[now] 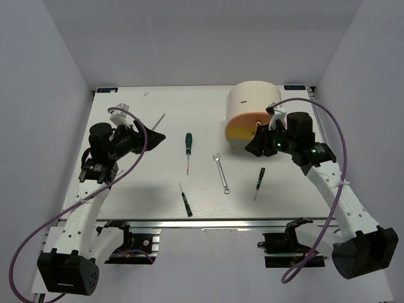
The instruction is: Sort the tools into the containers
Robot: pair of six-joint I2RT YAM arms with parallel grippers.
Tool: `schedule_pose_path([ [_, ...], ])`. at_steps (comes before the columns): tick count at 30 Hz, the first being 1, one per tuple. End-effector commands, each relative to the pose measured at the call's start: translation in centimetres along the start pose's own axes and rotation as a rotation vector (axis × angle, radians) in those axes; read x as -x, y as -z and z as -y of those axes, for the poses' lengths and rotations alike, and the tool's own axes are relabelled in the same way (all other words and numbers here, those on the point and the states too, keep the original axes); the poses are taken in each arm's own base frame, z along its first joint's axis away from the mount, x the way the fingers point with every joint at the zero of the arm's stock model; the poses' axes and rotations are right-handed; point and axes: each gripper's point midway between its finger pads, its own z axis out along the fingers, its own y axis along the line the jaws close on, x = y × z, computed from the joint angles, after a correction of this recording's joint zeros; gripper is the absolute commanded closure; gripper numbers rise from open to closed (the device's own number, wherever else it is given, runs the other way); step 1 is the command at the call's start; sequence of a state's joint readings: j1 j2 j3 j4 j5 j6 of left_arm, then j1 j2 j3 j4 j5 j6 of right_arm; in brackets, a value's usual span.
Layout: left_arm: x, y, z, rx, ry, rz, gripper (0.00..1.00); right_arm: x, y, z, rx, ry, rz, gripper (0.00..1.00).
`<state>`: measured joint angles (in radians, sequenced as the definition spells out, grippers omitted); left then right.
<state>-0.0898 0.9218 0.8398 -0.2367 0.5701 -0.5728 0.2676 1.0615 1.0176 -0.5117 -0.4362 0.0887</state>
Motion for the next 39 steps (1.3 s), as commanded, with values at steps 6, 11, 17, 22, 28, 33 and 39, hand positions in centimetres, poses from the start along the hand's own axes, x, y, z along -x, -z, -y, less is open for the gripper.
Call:
schedule_pose_path([
  [6,0.0,0.5,0.3,0.005,-0.003,-0.004,0.29,6.1,-2.5,1.6,-0.239,-0.323,0.249,0.46],
  [11,0.1,0.8,0.3,0.012,0.004,0.018,0.29,7.2,-3.4,4.1,-0.357,-0.375,0.29,0.45],
  [17,0.0,0.8,0.3,0.014,0.006,0.018,0.29,8.2,-4.2,5.6,-0.398,-0.35,0.328,0.44],
  [22,0.0,0.7,0.2,0.016,0.005,0.019,0.29,8.7,-4.2,7.0,-0.436,-0.342,0.342,0.44],
  [28,-0.1,0.6,0.2,0.009,0.009,0.021,0.29,9.1,-3.7,8.7,-0.482,-0.329,0.349,0.45],
  [33,-0.1,0.5,0.1,0.007,0.012,0.023,0.29,9.2,-3.9,9.4,-0.475,-0.318,0.358,0.5],
  [39,0.0,0.5,0.1,0.009,0.01,0.026,0.29,9.0,-4.3,9.2,-0.45,-0.293,0.354,0.75],
])
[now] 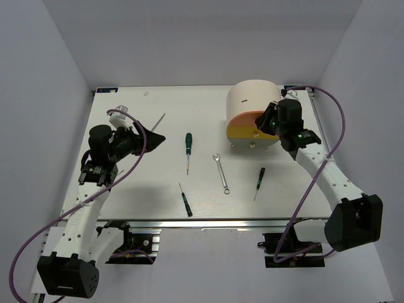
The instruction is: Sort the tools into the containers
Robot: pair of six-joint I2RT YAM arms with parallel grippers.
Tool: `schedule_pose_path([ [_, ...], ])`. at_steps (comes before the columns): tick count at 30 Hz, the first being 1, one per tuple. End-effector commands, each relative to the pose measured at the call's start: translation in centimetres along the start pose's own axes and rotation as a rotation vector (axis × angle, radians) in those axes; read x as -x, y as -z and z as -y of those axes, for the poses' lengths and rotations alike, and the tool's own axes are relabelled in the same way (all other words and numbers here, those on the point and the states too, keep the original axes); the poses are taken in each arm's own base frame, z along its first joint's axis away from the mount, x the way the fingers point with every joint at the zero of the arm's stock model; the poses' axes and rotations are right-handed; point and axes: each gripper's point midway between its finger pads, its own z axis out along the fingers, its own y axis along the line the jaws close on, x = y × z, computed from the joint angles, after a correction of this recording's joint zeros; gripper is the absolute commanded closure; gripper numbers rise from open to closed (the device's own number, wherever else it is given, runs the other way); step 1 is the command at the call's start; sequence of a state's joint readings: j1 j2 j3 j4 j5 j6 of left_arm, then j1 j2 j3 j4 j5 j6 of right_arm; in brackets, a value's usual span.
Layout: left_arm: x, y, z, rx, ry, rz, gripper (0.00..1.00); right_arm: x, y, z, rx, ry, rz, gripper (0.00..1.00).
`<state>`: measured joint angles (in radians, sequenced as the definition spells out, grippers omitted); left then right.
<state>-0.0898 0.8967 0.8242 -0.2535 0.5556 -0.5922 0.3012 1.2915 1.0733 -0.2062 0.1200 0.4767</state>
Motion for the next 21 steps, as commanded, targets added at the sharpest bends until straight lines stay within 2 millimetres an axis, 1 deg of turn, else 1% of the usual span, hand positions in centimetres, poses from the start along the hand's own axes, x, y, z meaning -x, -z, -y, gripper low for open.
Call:
schedule_pose_path([
  [1,0.4,0.1,0.3,-0.006,-0.012,0.022,0.29,2.3,0.0,-0.8,0.039,0.016,0.084,0.79],
  [2,0.4,0.1,0.2,-0.005,-0.012,0.023,0.29,1.9,0.2,-0.8,0.044,0.02,0.08,0.84],
  [4,0.4,0.1,0.2,-0.006,-0.011,0.022,0.29,1.4,0.6,-0.6,0.047,0.027,0.07,0.88],
  [5,0.3,0.0,0.1,-0.005,-0.007,0.021,0.29,1.2,1.3,-0.8,0.064,0.026,0.07,0.9],
  [6,0.3,0.0,0.1,-0.006,-0.006,0.022,0.29,0.3,1.5,-0.4,0.063,0.023,0.05,0.9],
  [7,0.2,0.0,0.2,-0.008,-0.005,0.02,0.29,-0.2,2.5,-0.4,0.07,0.02,0.04,0.9],
  [8,0.1,0.0,0.1,-0.01,-0.003,0.019,0.29,-0.9,2.9,-0.2,0.073,0.012,0.021,0.9],
  [9,0.1,0.0,0.1,-0.01,-0.003,0.019,0.29,-2.2,3.2,0.2,0.071,0.008,-0.009,0.91],
  [10,0.1,-0.1,0.1,-0.01,-0.001,0.019,0.29,-2.2,4.3,0.1,0.084,-0.012,0.004,0.91],
  [11,0.0,-0.1,0.1,-0.011,-0.001,0.016,0.29,-3.0,4.8,0.2,0.089,-0.017,-0.016,0.91],
  [12,0.0,-0.2,0.0,-0.012,0.001,0.012,0.29,-4.2,5.1,0.8,0.083,-0.022,-0.037,0.9],
  [13,-0.1,-0.3,-0.1,-0.012,0.003,0.008,0.29,-4.1,6.1,0.7,0.095,-0.028,-0.018,0.9],
  [15,-0.3,-0.6,-0.2,-0.014,0.007,-0.001,0.29,-5.2,6.7,1.1,0.097,-0.03,-0.037,0.9],
  [16,-0.4,-0.7,-0.2,-0.018,0.008,-0.007,0.29,-5.1,7.3,1.0,0.104,-0.033,-0.028,0.88],
  [18,-0.4,-1.0,-0.4,-0.02,0.012,-0.014,0.28,-5.9,7.6,1.4,0.092,-0.036,-0.05,0.83],
  [19,-0.4,-1.2,-0.5,-0.017,0.013,-0.016,0.28,-6.1,7.6,1.5,0.09,-0.036,-0.054,0.72],
  [21,-0.3,-1.5,-0.7,-0.012,0.014,-0.018,0.27,-6.2,7.5,1.5,0.092,-0.035,-0.057,0.53],
])
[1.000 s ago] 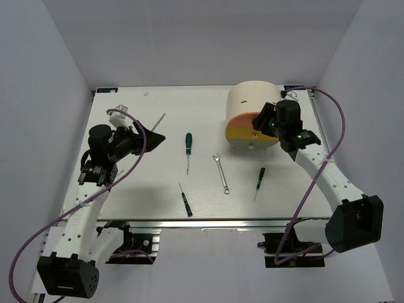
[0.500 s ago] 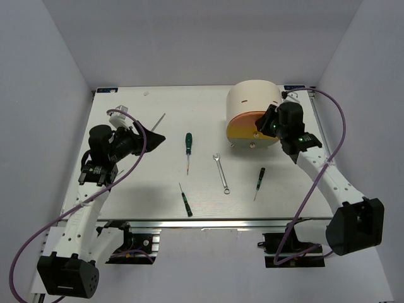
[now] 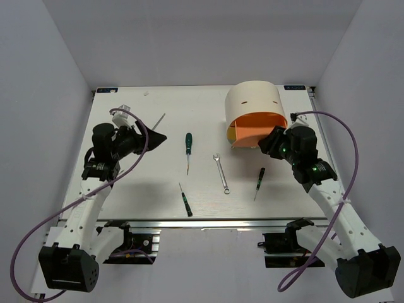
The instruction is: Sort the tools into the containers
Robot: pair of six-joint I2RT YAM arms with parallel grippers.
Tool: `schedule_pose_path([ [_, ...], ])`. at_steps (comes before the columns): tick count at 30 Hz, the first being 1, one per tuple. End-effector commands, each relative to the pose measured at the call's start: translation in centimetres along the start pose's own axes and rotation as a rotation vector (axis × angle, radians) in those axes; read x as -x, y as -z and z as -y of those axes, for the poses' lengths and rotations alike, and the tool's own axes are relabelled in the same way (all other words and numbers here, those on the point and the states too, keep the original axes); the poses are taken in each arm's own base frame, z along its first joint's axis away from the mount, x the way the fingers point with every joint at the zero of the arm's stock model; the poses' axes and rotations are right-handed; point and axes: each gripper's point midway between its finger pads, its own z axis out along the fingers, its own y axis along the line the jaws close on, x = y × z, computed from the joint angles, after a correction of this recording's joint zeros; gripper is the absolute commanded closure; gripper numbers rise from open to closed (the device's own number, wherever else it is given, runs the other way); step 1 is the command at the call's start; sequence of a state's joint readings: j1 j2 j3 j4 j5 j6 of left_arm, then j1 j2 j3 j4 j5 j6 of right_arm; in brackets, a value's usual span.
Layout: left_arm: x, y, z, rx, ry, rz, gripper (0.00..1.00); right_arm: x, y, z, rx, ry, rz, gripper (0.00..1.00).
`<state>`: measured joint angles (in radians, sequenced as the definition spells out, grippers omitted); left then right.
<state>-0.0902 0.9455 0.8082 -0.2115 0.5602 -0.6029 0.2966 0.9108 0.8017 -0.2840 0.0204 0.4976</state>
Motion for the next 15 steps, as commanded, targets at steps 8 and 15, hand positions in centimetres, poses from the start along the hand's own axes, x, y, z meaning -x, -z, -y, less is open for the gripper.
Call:
schedule_pose_path([
  [8,-2.1,-4.0,0.3,0.08,-0.091,-0.158,0.28,-1.4,0.5,-4.3,0.294,0.211,-0.108,0.2],
  [15,-6.4,-8.7,-2.4,0.236,-0.151,-0.313,0.57,-4.3,3.1,-6.7,0.566,0.444,-0.211,0.4],
])
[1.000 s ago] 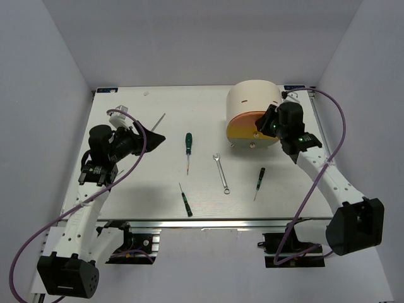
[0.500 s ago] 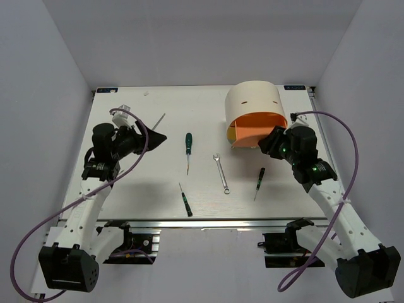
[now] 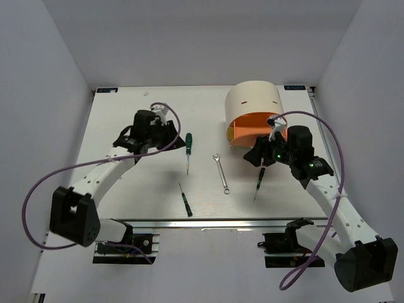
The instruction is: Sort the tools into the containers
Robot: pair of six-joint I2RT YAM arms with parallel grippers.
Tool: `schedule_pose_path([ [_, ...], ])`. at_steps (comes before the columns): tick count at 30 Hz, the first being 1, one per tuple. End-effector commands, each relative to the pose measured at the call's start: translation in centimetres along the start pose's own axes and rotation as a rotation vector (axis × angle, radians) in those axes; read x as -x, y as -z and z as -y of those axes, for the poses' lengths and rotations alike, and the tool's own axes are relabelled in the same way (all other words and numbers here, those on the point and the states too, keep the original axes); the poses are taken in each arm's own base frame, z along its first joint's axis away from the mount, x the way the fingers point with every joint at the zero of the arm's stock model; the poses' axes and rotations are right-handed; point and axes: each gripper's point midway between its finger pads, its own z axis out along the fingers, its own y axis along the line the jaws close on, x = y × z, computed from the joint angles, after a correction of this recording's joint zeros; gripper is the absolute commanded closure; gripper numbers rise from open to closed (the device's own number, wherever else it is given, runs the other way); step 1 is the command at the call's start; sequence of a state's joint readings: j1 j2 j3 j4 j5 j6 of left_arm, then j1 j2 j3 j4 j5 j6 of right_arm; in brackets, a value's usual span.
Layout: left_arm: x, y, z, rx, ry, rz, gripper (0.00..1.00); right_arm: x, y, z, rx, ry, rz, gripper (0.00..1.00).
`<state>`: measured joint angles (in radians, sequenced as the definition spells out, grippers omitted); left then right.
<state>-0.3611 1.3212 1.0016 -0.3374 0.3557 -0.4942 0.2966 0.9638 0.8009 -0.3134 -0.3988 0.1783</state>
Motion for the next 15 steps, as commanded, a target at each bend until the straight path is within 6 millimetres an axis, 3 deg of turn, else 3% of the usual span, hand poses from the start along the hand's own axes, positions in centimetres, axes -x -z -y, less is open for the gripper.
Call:
schedule_pose_path([
  [1,-0.8,-2.4,-2.2,0.155,-0.056,-0.055,0.58,0.7,1.4,-3.3,0.204,0.244,-0.004,0.46],
  [3,-0.9,-3.5,-2.4,0.2,-0.079,-0.076,0.51,-0.2,2.0,-4.1,0.266,0.299,-0.029,0.48],
  [4,-1.4,-4.6,-3.9,0.265,-0.082,-0.098,0.46,-0.2,2.3,-4.4,0.278,0.328,-0.024,0.47],
  [6,-0.8,-5.4,-4.2,0.293,-0.097,-0.093,0.4,-0.5,2.6,-4.3,0.278,0.387,-0.021,0.41],
  [7,-1.0,-6.0,-5.1,0.328,-0.103,-0.109,0.38,-0.5,2.7,-4.3,0.279,0.399,-0.02,0.33],
  [10,-0.2,-6.6,-5.0,0.333,-0.124,-0.103,0.36,-1.4,3.4,-4.7,0.319,0.457,-0.044,0.26],
  [11,-0.5,-6.6,-5.1,0.337,-0.124,-0.12,0.37,-1.6,3.8,-5.3,0.359,0.478,-0.049,0.25],
  [14,-1.7,-5.1,-6.0,0.441,-0.086,-0.177,0.58,-3.7,5.3,-6.5,0.5,0.658,-0.087,0.28],
  [15,-2.0,-4.2,-6.1,0.474,-0.062,-0.188,0.68,-3.9,5.4,-6.3,0.529,0.804,-0.071,0.3],
])
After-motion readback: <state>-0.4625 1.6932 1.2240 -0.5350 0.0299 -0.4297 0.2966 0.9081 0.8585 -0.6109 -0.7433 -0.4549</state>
